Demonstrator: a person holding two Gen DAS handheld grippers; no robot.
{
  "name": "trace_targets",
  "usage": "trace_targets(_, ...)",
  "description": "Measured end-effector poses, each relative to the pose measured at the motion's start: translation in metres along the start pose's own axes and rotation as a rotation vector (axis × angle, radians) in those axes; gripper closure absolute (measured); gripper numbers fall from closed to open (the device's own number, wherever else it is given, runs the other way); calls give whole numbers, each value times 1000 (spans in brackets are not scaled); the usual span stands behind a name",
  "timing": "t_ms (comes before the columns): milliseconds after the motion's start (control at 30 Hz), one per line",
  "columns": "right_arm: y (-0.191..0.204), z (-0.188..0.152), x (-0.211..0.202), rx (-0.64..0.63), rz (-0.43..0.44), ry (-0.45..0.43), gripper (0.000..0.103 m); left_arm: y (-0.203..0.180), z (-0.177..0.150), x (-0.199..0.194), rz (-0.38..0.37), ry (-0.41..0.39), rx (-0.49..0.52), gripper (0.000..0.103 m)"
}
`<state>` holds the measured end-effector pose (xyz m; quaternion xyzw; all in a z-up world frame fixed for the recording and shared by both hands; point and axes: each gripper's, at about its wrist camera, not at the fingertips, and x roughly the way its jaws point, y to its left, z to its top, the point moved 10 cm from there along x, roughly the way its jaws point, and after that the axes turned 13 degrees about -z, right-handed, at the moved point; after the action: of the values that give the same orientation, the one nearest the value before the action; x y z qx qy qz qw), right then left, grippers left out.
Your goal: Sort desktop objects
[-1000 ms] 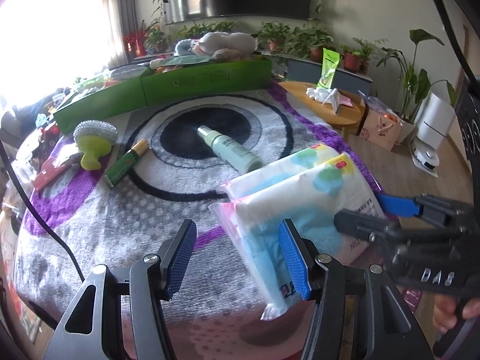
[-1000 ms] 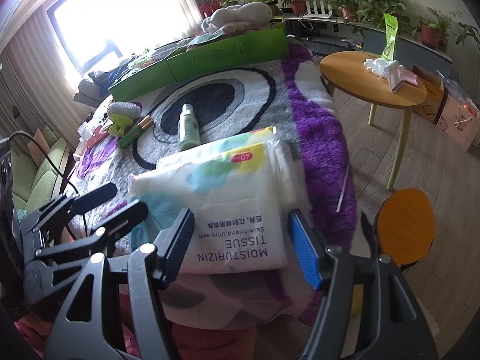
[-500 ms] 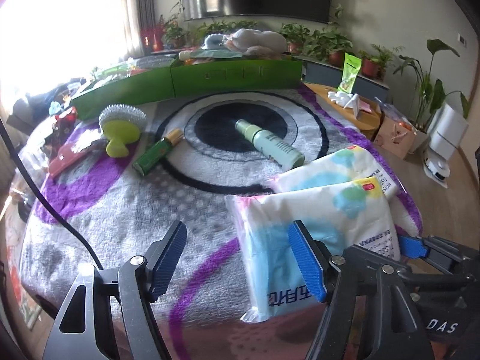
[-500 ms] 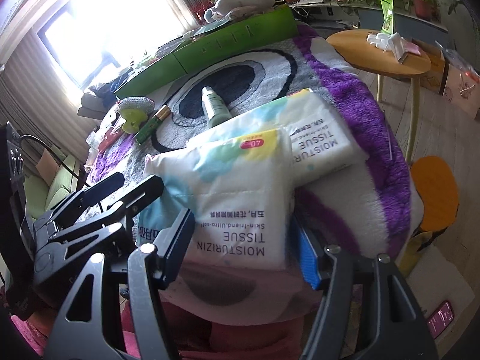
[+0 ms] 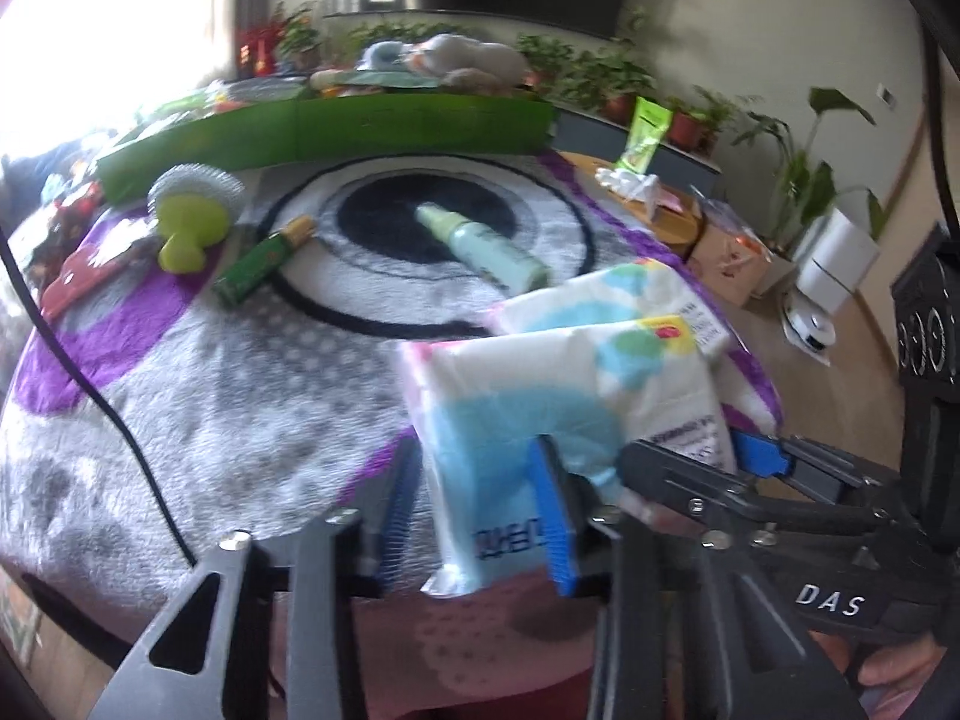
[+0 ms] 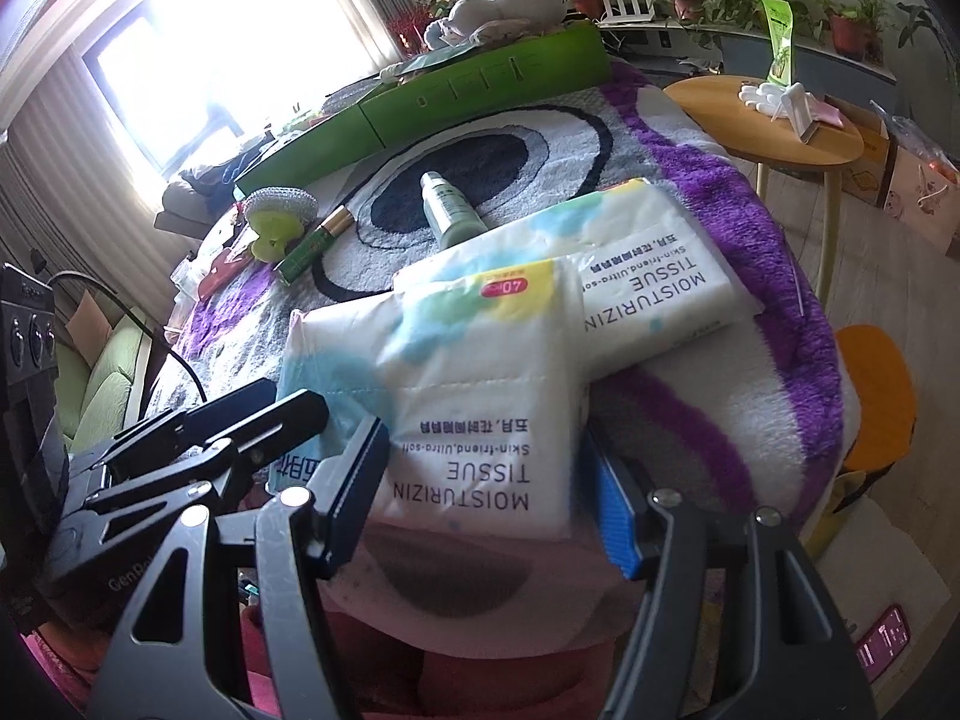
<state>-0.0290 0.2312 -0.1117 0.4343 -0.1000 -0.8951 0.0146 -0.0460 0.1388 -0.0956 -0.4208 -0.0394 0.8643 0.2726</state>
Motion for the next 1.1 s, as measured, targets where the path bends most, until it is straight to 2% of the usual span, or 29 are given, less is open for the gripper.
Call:
trace_targets(333,-3,0,-1,10,25,-5,46,-3,1,1,4,-2,14,69)
trace_targets(500,2,2,-8,19,81,-26,58,-11,9,-10,74,-52,93,69)
trace_targets(1100,17,37,-27,-23,52,-106,58,-8,45,-31,74,-136,123,69)
